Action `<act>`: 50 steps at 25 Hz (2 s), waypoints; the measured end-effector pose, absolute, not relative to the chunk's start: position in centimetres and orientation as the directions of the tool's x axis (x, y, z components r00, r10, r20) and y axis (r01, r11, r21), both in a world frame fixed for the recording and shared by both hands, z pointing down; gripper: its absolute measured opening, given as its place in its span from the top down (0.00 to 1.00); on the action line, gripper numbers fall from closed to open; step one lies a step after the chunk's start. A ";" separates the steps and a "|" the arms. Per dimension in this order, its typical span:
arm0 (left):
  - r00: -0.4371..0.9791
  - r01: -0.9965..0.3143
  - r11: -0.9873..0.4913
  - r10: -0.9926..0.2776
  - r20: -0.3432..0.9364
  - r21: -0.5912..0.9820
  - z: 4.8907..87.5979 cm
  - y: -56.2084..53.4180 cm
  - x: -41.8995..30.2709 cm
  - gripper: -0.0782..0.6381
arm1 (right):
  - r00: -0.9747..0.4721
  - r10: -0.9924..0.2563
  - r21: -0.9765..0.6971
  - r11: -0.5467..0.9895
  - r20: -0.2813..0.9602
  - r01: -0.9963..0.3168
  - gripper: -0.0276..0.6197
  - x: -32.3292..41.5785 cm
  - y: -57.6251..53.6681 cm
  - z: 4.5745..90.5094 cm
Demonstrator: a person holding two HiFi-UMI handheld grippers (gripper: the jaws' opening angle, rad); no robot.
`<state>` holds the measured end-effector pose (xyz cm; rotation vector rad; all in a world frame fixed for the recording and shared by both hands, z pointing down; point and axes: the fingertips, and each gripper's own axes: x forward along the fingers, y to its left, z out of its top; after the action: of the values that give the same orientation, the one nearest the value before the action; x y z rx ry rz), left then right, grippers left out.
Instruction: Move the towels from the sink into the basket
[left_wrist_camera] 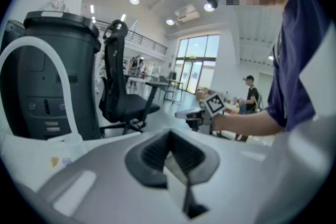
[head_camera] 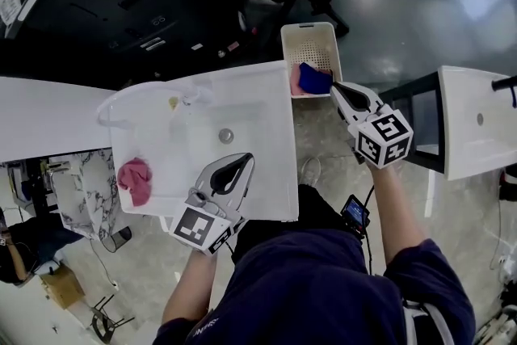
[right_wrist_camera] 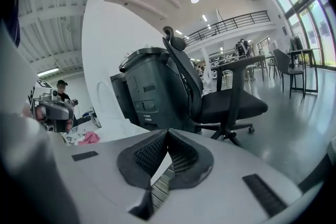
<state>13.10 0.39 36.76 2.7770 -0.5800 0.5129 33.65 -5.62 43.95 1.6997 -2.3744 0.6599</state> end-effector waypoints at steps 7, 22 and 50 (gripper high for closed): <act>0.881 -0.409 -0.894 -0.335 0.333 0.183 35.8 1.8 7.6 0.89 | -0.336 -0.873 -0.237 0.264 0.354 -0.935 0.94 27.4 -3.1 41.1; 0.903 -0.402 -0.897 -0.357 0.239 0.181 33.7 4.5 -8.1 0.89 | -0.360 -0.871 -0.154 0.326 0.333 -0.933 0.95 8.8 1.4 36.5; 0.800 -0.577 -0.808 -0.530 0.280 0.120 31.9 5.5 -8.6 0.89 | -0.605 -0.726 -0.164 0.587 0.328 -0.793 0.95 4.0 2.9 35.9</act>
<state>-8.65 5.49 31.93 2.7887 -0.8673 0.3469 4.04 2.94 35.95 1.2605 -2.5915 0.4343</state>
